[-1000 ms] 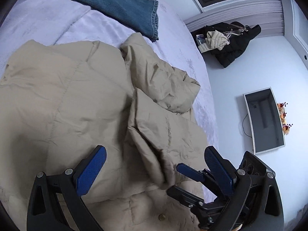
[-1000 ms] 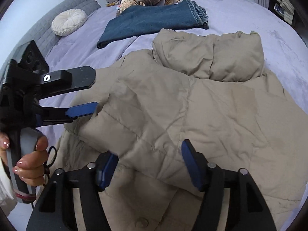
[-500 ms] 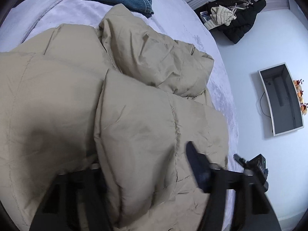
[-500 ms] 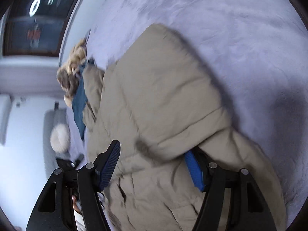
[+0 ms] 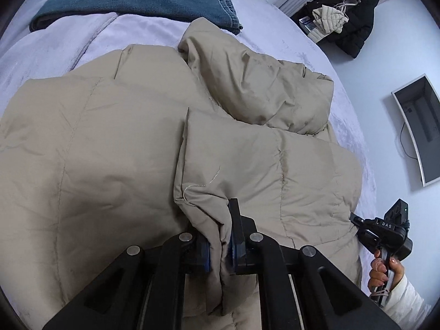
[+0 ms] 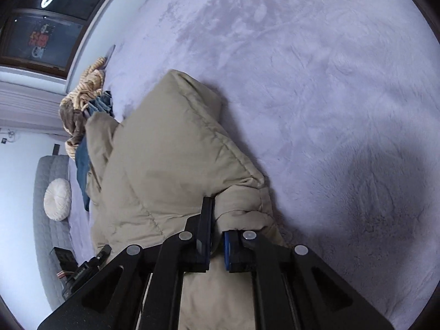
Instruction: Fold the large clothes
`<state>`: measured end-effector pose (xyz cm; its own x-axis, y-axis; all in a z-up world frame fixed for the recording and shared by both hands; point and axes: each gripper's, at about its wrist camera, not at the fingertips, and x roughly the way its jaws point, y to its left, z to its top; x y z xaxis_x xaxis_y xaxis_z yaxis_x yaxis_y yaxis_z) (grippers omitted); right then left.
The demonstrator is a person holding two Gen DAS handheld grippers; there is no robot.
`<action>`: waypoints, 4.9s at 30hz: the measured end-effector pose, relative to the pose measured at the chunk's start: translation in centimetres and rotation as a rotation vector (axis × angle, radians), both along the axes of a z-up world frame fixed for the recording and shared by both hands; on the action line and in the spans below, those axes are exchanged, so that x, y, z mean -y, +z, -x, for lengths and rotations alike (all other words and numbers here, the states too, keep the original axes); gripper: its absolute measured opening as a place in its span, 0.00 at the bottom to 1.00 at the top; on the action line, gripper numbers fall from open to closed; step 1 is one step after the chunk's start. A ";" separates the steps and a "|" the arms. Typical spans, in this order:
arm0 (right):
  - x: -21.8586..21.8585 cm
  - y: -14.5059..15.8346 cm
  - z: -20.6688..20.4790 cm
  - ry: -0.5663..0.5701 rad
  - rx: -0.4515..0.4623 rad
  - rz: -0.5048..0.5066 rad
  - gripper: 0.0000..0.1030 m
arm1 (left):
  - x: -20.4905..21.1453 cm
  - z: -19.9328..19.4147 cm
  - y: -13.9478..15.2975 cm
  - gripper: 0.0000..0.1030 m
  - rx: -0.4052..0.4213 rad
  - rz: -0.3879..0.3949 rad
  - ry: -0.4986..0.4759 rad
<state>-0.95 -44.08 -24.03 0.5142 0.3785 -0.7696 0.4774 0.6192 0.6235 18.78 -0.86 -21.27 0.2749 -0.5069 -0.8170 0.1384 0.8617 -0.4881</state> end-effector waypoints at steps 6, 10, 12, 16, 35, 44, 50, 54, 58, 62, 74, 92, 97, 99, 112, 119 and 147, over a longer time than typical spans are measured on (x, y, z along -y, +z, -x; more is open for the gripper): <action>0.0 3.4 2.2 0.129 0.025 0.034 0.45 | -1.6 1.3 2.4 0.61 0.079 -0.163 0.059; 1.3 6.5 3.9 0.102 0.125 0.076 0.55 | -3.2 1.3 4.4 0.61 0.119 -0.161 0.093; 2.8 6.6 3.5 0.033 0.146 0.047 0.55 | -3.4 1.1 5.6 0.59 0.156 -0.142 0.103; 4.9 3.5 0.5 -0.070 0.120 -0.097 0.55 | -1.2 0.2 6.6 0.53 0.184 -0.107 0.039; -1.5 1.8 -5.6 0.209 0.020 0.387 0.23 | 2.7 1.0 0.7 0.54 0.140 -0.277 -0.030; -3.7 5.2 -0.8 0.275 -0.011 0.590 0.26 | 0.2 3.7 2.6 0.54 0.110 -0.334 0.068; -3.4 7.3 2.2 0.257 -0.045 0.510 0.42 | -0.4 5.8 4.5 0.54 0.070 -0.378 0.098; -3.8 8.4 4.3 0.251 -0.060 0.437 0.50 | -0.1 7.5 6.1 0.54 0.058 -0.383 0.101; -4.3 8.9 6.0 0.245 -0.076 0.365 0.58 | 0.1 9.6 7.5 0.71 0.036 -0.382 0.109; -5.0 9.2 7.5 0.256 -0.090 0.326 0.61 | 0.1 11.8 9.6 0.83 0.048 -0.355 0.139; -6.5 10.5 10.5 0.339 -0.095 0.248 0.75 | 1.0 18.4 12.9 1.00 0.023 -0.382 0.188; -8.7 10.9 18.0 0.214 -0.083 0.209 0.90 | -1.9 26.4 11.4 1.00 -0.044 -0.355 0.132; -10.4 10.0 21.1 0.174 -0.119 0.150 0.90 | -4.6 29.5 10.8 1.00 -0.051 -0.332 0.144; -10.7 9.4 22.5 0.161 -0.135 0.109 0.90 | -6.1 30.8 10.3 1.00 -0.060 -0.317 0.157; -8.4 2.9 31.2 -0.140 -0.198 -0.185 0.89 | -15.6 36.8 3.7 1.00 -0.280 -0.027 0.286; -8.5 0.4 31.8 -0.207 -0.221 -0.262 0.89 | -15.0 37.4 0.2 1.00 -0.364 0.054 0.270; -7.8 6.0 25.6 -0.100 -0.093 -0.135 0.06 | -13.0 29.6 10.3 0.13 -0.024 0.061 0.243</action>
